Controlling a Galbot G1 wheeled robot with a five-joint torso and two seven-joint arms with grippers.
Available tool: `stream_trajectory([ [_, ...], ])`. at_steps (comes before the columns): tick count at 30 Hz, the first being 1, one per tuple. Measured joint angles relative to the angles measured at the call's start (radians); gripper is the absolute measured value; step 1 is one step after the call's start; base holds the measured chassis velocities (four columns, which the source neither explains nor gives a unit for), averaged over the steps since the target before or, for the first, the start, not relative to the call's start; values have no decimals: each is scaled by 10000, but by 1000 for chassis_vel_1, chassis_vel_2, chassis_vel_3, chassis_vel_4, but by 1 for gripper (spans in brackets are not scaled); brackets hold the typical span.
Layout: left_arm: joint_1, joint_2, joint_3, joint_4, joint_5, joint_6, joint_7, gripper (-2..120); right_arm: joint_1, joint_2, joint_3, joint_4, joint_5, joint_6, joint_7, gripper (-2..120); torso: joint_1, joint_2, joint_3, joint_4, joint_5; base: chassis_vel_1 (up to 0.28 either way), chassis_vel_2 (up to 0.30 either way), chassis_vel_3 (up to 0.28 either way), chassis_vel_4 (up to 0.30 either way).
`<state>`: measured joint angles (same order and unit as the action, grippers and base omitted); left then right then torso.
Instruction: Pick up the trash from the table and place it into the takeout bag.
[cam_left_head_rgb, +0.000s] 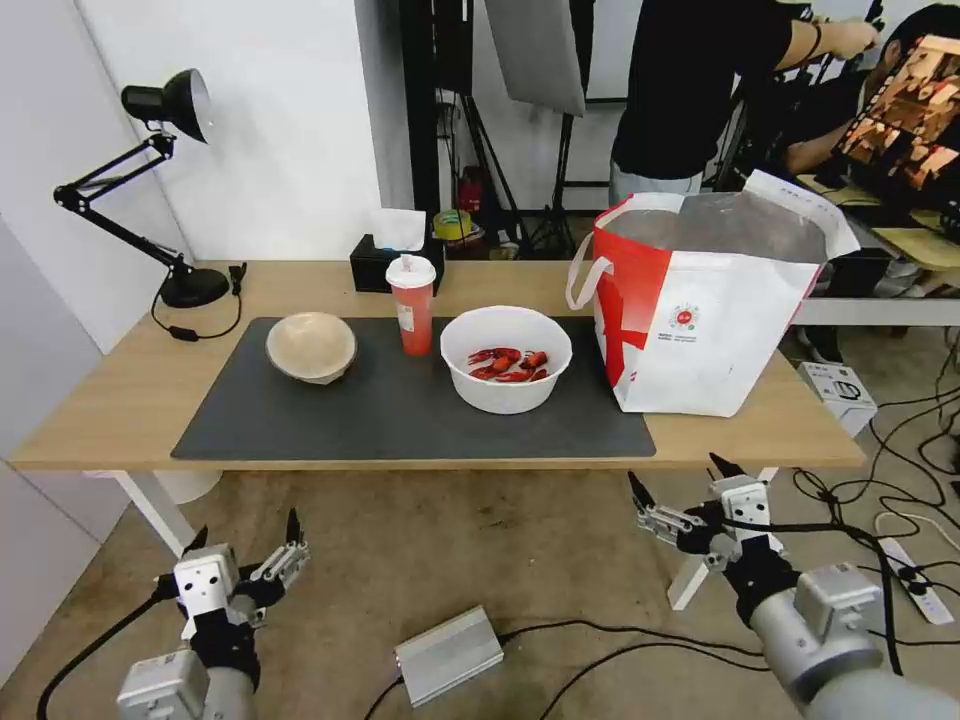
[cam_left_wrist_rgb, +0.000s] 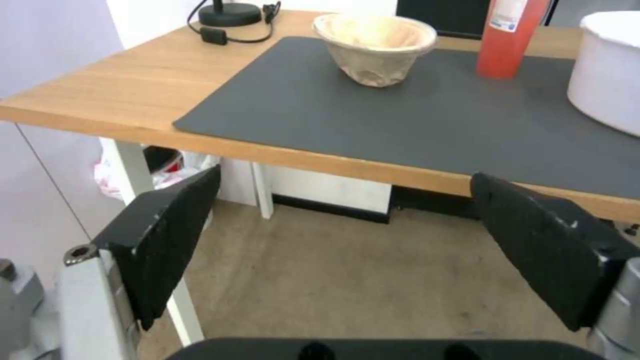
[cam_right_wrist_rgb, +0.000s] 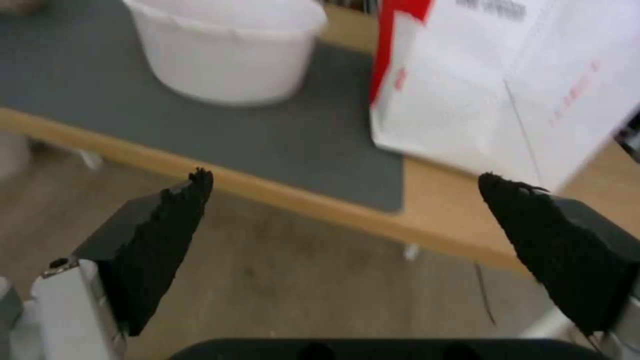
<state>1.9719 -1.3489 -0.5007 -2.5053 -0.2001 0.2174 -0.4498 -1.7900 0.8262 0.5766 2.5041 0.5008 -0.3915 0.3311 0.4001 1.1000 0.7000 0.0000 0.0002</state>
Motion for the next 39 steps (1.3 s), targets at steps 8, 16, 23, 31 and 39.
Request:
stream_trajectory([
  [8,-96,16,-95,25,-146,-222,78,100,-122,-20,-48,-7,6,458,-73,100,-1,0,0,-1,-1,0,0,0,0],
  [16,-311,123,-339,38,-258,-898,386,100,-152,111,-191,-20,-92,561,-96,100,-1,0,0,-1,-2,0,0,0,0],
  [23,-380,174,-412,46,-249,-1123,532,100,-137,140,-216,-30,-115,1012,-353,100,-1,0,0,-1,-2,0,0,0,0],
  [31,-496,215,-441,50,-295,-1180,558,100,236,-221,-25,-33,136,2163,-1308,100,0,0,0,-1,-2,0,0,0,0],
  [39,-568,99,-424,51,-327,-1146,584,100,1367,-1387,90,-39,1330,3046,-2508,100,0,0,0,-1,-1,0,0,0,0],
])
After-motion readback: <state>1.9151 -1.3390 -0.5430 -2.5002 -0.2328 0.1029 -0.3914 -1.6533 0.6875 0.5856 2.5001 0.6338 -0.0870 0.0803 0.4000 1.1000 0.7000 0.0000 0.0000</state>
